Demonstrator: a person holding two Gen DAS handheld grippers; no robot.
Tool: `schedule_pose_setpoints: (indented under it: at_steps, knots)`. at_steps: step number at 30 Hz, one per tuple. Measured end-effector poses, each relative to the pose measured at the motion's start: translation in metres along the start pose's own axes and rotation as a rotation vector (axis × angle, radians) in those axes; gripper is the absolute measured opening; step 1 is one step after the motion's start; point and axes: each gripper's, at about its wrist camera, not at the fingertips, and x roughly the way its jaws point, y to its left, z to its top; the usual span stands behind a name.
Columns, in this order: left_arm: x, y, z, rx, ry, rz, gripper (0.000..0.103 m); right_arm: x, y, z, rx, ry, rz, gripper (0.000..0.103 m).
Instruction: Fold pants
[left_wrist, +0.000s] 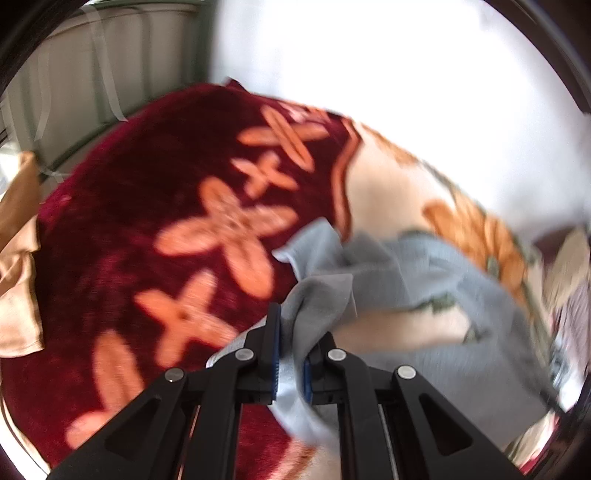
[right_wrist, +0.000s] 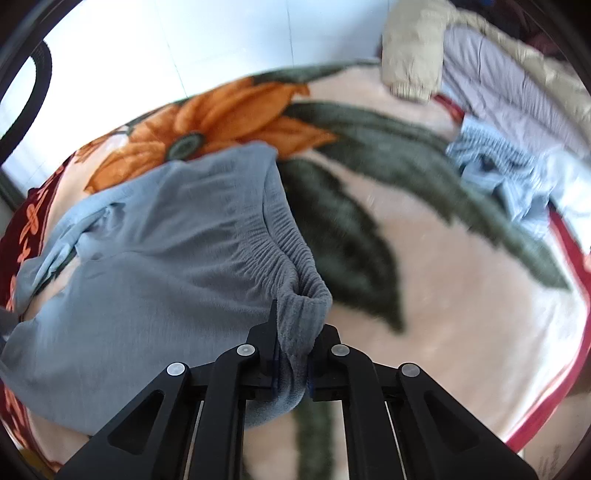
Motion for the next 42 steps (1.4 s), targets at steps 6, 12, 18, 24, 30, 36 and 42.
schedule_pose_setpoints:
  at_steps: [6, 12, 18, 24, 30, 36, 42]
  knots:
    - [-0.025, 0.042, -0.012, -0.118, -0.045, -0.037, 0.009, -0.036, -0.025, 0.006, -0.003, -0.061, -0.06, 0.008]
    - [-0.014, 0.05, -0.066, -0.108, 0.051, -0.043, 0.015, -0.031, -0.057, -0.011, 0.013, -0.006, -0.101, 0.008]
    - [-0.012, 0.054, -0.098, -0.104, 0.13, 0.012, 0.026, 0.008, -0.068, -0.038, 0.006, 0.111, -0.128, 0.011]
    - [-0.025, 0.062, -0.102, -0.07, 0.14, 0.093, 0.044, 0.011, -0.062, -0.046, -0.013, 0.137, -0.202, 0.028]
    - [-0.037, 0.054, -0.105, 0.039, 0.127, 0.14, 0.051, -0.041, -0.044, -0.045, -0.1, 0.053, -0.246, 0.038]
    - [-0.034, 0.059, -0.107, 0.074, 0.113, 0.233, 0.052, -0.076, -0.005, -0.056, -0.195, 0.005, -0.178, 0.045]
    - [-0.032, 0.081, -0.113, -0.006, 0.152, 0.214, 0.055, -0.074, 0.042, -0.075, -0.266, 0.045, -0.061, 0.045]
